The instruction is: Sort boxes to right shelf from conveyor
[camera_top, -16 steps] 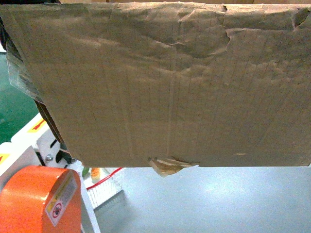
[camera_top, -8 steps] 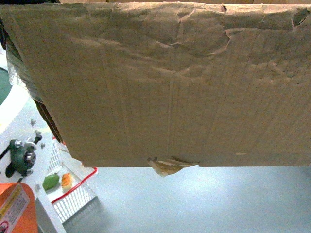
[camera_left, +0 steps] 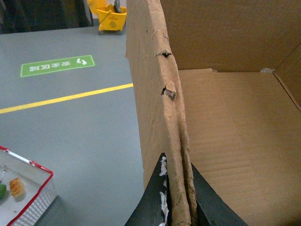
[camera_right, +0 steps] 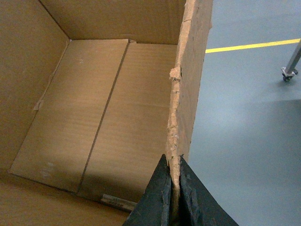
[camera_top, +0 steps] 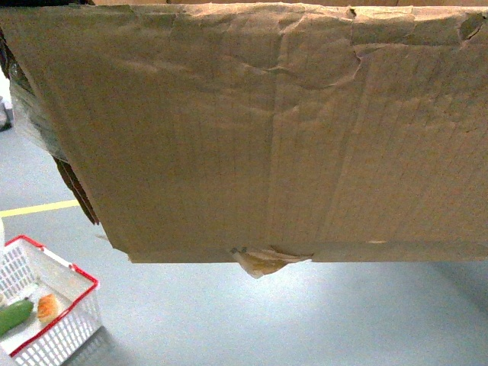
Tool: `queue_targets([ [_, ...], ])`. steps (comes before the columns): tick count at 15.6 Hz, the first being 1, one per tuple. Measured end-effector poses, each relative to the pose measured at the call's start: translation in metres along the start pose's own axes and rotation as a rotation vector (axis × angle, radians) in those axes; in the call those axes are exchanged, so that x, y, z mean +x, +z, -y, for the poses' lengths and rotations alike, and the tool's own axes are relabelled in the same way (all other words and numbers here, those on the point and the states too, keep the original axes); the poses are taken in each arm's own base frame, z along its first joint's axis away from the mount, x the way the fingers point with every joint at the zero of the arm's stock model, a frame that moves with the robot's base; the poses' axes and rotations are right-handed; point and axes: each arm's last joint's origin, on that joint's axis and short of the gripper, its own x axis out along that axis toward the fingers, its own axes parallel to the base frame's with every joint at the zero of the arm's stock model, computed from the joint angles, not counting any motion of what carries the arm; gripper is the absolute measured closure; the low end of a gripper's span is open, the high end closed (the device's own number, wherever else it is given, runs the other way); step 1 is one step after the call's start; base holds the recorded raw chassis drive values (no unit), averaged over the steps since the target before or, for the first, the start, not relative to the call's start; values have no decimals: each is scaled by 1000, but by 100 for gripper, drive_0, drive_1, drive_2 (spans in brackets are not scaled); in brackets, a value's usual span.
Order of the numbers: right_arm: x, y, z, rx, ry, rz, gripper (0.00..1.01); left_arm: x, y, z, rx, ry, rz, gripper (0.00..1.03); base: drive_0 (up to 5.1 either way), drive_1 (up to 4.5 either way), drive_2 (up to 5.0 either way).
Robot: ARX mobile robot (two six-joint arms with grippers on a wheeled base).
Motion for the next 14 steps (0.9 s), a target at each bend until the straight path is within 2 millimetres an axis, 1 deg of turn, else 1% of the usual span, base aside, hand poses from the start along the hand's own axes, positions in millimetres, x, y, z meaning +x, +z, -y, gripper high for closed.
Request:
queue_targets([
  [14,0,0,0,0,0,0,99,0,0,0,0,0,0,99,-161,-161,-161],
])
